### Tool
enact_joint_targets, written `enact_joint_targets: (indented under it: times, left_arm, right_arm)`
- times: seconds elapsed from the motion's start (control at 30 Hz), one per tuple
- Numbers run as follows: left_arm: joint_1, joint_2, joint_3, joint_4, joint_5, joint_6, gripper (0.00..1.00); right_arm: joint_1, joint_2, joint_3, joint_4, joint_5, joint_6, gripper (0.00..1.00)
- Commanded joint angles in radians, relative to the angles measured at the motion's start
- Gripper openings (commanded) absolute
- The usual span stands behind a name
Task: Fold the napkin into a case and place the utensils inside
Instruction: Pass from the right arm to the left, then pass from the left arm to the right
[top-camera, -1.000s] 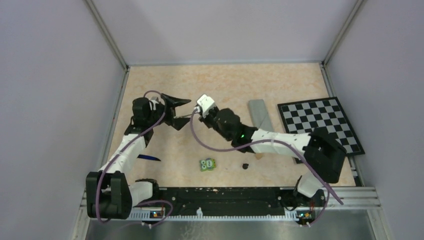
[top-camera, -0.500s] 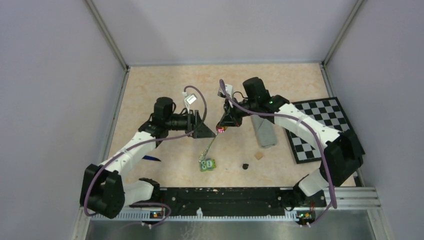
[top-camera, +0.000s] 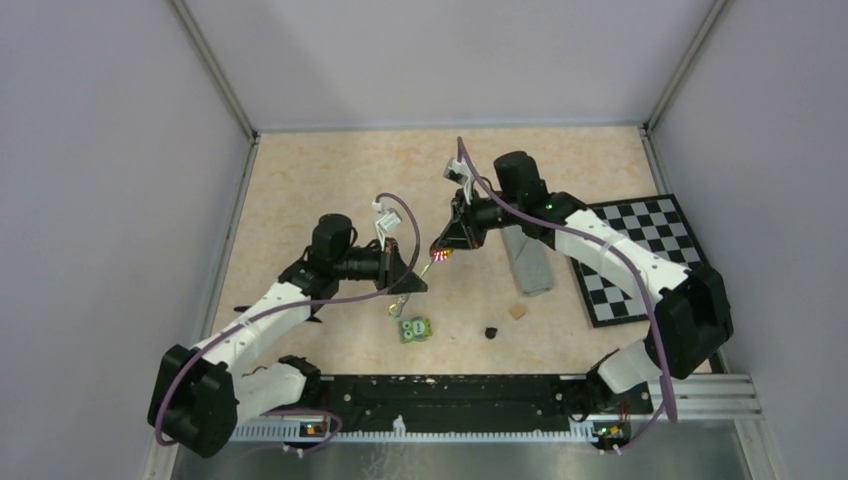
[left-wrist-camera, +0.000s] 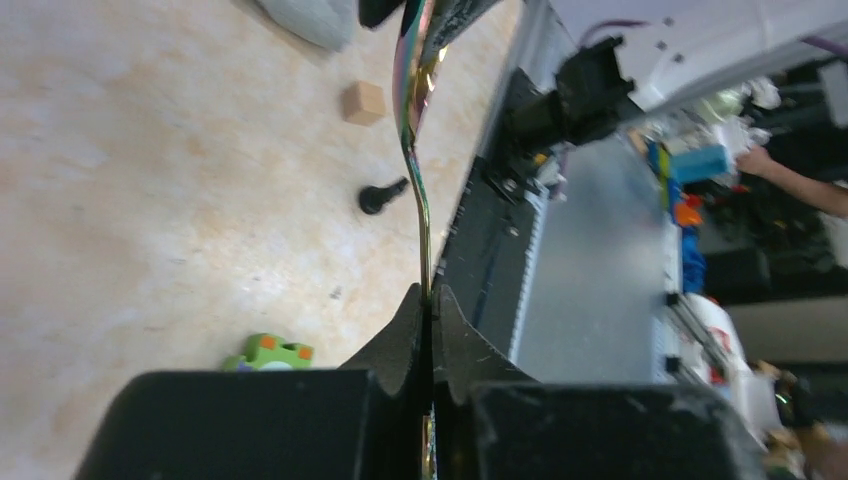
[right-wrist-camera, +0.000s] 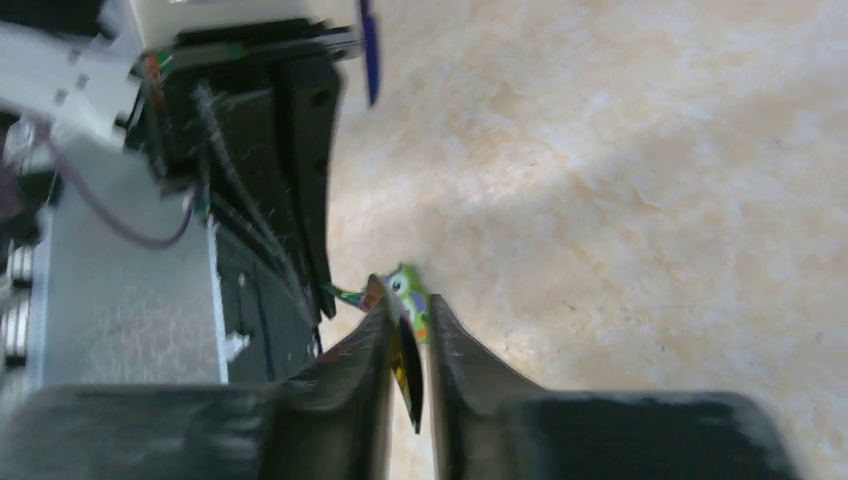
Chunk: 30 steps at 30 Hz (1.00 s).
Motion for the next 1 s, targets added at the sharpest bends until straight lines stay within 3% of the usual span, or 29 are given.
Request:
enact_joint_targets:
  times: [0.0,0.03,0.1,0.13,0.2,0.33,0.77,0.87,0.97]
  left_arm:
    - [-0.019,-0.110,0.014,0.006,-0.212,0.069,0.00]
    - [-0.023,-0.137,0.009,0.001,-0.288,0.072,0.00]
    - [-0.033,-0.207,-0.014,0.028,-0.453,0.068,0.00]
    - [-0.038,-0.222,-0.023,0.043,-0.498,0.069,0.00]
    - [-0.041,-0.221,-0.030,0.059,-0.566,0.064,0.00]
    - [-0.044,-0.153,-0.011,0.078,-0.587,0.042,0.00]
    - [-0.120,-0.099,-0.021,0.165,-0.669,-0.003,0.00]
    - [-0.128,-0.080,-0.018,0.182,-0.681,-0.004,0.00]
    - [-0.142,-0.054,-0.009,0.194,-0.686,-0.005,0.00]
  right_arm:
    - [-0.011,-0.045,-0.002,0.103,0.402,0.292,0.32]
    - [-0.010,-0.046,0.001,0.067,0.487,0.394,0.42]
    - [-0.008,-0.068,-0.048,0.070,0.524,0.631,0.47]
    - [0.000,-0.086,-0.095,0.134,0.500,0.744,0.53]
    - [0.053,-0.122,-0.156,0.236,0.527,0.893,0.54]
    - [0.171,-0.142,-0.137,0.241,0.733,0.894,0.54]
    - [0.228,-0.022,-0.114,0.323,0.820,0.931,0.45]
    - [0.229,-0.003,-0.096,0.301,0.821,0.916,0.39]
    - [0.229,-0.002,-0.101,0.297,0.854,0.911,0.26]
